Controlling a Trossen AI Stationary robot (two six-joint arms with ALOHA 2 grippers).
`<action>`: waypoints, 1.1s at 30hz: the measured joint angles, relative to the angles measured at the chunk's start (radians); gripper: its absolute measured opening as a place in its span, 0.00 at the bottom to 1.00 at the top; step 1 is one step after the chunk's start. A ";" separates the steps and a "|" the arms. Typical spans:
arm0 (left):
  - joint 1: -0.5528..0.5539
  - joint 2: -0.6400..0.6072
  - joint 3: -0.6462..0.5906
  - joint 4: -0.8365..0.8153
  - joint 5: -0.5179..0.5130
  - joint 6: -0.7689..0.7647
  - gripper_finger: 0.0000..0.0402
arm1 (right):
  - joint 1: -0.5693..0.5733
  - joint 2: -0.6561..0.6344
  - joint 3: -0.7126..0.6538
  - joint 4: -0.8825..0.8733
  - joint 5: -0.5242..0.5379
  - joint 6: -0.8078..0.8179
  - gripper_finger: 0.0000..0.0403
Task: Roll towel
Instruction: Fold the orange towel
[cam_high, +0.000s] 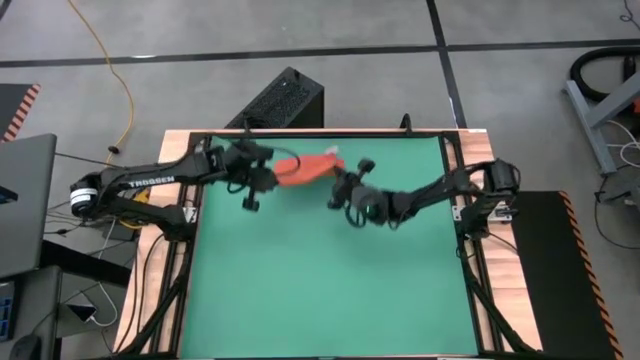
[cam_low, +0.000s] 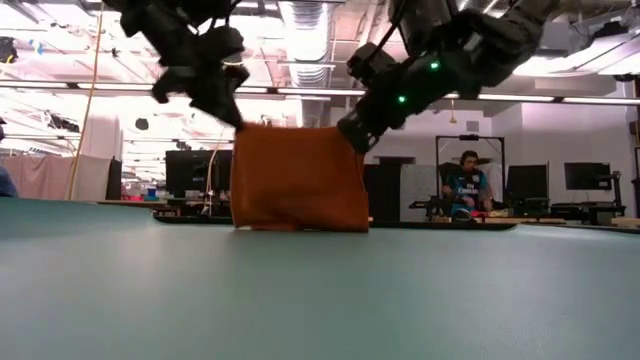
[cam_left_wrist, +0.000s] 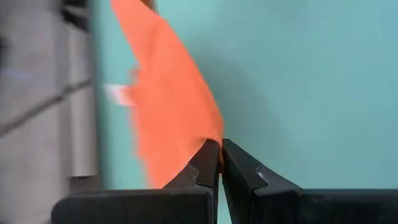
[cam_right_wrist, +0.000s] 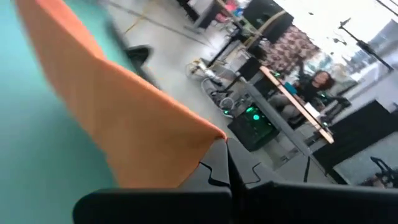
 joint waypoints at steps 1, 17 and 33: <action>-0.027 0.000 -0.021 -0.011 0.014 -0.028 0.00 | 0.037 0.016 0.000 -0.002 0.028 0.008 0.00; -0.444 0.000 -0.328 0.388 0.085 -0.528 0.06 | 0.474 0.055 0.001 -0.413 -0.010 0.534 0.18; -0.481 0.000 -0.333 0.441 -0.382 -0.781 0.26 | 0.447 -0.019 0.000 -0.579 -0.116 0.840 0.42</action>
